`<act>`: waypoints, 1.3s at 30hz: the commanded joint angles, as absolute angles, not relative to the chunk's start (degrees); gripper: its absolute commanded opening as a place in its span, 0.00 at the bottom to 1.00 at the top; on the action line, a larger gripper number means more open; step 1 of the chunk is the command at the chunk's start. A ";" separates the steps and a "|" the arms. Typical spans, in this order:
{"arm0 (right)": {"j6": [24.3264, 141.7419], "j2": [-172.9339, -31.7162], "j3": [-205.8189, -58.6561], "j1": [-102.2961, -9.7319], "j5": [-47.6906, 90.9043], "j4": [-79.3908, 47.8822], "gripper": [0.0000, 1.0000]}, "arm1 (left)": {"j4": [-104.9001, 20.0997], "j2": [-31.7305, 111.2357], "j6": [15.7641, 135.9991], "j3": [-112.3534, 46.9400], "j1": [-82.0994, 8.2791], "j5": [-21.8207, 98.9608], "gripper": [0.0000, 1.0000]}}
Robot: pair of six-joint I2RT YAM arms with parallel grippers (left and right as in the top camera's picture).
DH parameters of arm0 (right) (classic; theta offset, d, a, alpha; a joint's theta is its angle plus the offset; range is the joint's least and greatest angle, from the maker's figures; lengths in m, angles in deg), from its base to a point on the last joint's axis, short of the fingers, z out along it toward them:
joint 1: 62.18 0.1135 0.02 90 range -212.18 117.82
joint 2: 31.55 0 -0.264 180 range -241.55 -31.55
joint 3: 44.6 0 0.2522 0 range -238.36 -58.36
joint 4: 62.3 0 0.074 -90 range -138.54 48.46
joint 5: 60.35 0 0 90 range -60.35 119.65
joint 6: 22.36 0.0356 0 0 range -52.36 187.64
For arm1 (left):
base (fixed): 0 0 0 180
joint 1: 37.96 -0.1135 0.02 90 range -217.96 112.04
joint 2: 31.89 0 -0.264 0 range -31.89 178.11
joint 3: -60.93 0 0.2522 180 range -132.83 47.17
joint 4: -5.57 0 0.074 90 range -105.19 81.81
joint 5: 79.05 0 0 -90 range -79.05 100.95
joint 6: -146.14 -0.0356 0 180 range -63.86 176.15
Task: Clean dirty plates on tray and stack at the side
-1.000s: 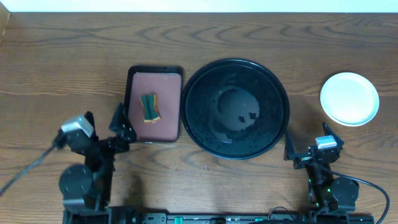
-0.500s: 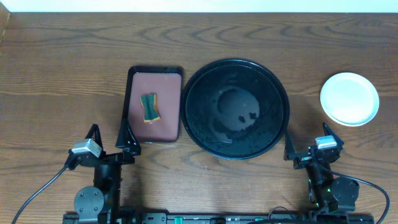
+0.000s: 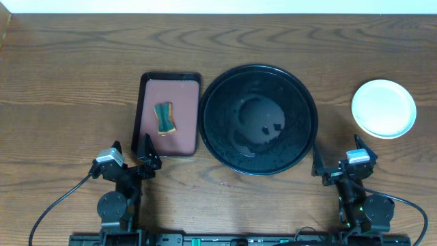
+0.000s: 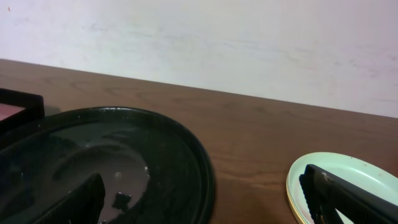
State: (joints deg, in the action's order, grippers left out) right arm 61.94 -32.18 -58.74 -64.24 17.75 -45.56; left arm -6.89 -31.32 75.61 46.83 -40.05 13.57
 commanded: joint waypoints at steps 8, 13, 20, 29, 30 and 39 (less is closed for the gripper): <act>61.35 -31.93 -58.68 -63.96 18.06 -45.32 0.99 | -12.07 -31.62 74.87 46.94 -40.05 12.87 0.90; 61.35 -31.93 -58.68 -63.96 18.08 -45.32 0.99 | -12.07 -31.60 74.87 46.94 -40.02 12.87 0.90; 61.35 -31.93 -58.68 -63.96 18.06 -45.32 0.99 | -12.07 -31.60 74.87 46.94 -40.02 12.87 0.90; 61.35 -31.93 -58.68 -63.96 18.06 -45.34 0.99 | -12.05 -31.60 74.87 46.94 -40.02 12.87 0.90; 61.35 -31.93 -58.68 -63.96 18.06 -45.32 0.99 | -12.07 -31.60 74.87 46.94 -40.02 12.87 0.90; 61.35 -31.93 -58.68 -63.96 18.06 -45.32 0.99 | -12.07 -31.60 74.87 46.94 -40.02 12.87 0.90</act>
